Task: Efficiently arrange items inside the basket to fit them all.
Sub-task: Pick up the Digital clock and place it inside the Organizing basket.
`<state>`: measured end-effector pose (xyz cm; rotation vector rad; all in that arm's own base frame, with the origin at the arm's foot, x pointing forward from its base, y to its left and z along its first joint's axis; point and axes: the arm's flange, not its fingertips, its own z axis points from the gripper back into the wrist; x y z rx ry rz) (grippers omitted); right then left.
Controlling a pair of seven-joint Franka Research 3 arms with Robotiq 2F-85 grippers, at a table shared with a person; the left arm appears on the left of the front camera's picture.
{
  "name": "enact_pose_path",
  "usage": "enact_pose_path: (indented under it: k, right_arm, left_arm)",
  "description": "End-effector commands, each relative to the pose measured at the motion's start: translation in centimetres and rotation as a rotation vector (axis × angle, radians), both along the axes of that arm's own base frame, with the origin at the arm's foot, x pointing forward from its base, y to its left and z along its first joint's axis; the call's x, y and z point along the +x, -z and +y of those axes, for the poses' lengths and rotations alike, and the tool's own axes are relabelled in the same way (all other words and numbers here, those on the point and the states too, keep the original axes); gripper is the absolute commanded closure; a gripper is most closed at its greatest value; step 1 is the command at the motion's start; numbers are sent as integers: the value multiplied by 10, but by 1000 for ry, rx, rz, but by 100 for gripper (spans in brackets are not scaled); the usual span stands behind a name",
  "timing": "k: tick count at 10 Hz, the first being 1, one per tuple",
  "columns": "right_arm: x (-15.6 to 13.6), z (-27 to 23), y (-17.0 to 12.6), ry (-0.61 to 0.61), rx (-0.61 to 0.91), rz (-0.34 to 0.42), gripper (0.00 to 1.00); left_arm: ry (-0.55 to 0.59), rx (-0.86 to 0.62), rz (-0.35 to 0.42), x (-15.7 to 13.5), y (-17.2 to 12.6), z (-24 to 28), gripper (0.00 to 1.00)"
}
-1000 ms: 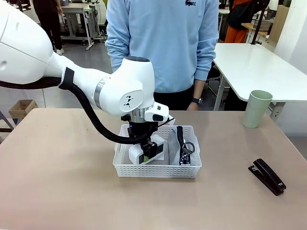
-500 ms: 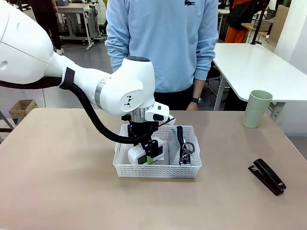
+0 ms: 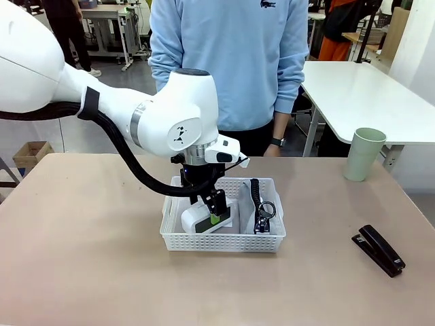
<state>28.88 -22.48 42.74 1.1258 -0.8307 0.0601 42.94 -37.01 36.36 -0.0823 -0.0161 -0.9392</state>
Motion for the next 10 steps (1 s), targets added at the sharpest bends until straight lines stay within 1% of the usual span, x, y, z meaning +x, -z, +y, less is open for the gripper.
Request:
enact_pose_path:
  k: [1,2,3,4,5,6,7,8,9,10]
  right_arm:
    - [2,0,-1,7,6,-36,0]
    - [2,0,-1,7,6,-36,0]
    - [2,0,-1,7,6,-36,0]
    - [2,0,-1,7,6,-36,0]
    - [2,0,-1,7,6,-36,0]
    - [2,0,-1,7,6,-36,0]
    - [2,0,-1,7,6,-36,0]
    - [2,0,-1,7,6,-36,0]
    - [2,0,-1,7,6,-36,0]
    - [2,0,-1,7,6,-36,0]
  left_arm:
    - [17,-78,64,-10,-29,25,0]
    - [51,-162,64,-20,-64,46,0]
    - [28,-256,123,-27,-99,76,0]
    - [18,-416,158,-36,-130,116,0]
    - [12,-526,175,-45,-149,153,0]
    - [-13,-636,210,-52,-160,193,0]
    - [-32,-715,231,-57,-166,236,0]
    - [-77,-813,265,-64,-165,289,0]
    - [-150,-908,287,-72,-157,338,0]
    - [-225,-1049,284,-85,-142,385,0]
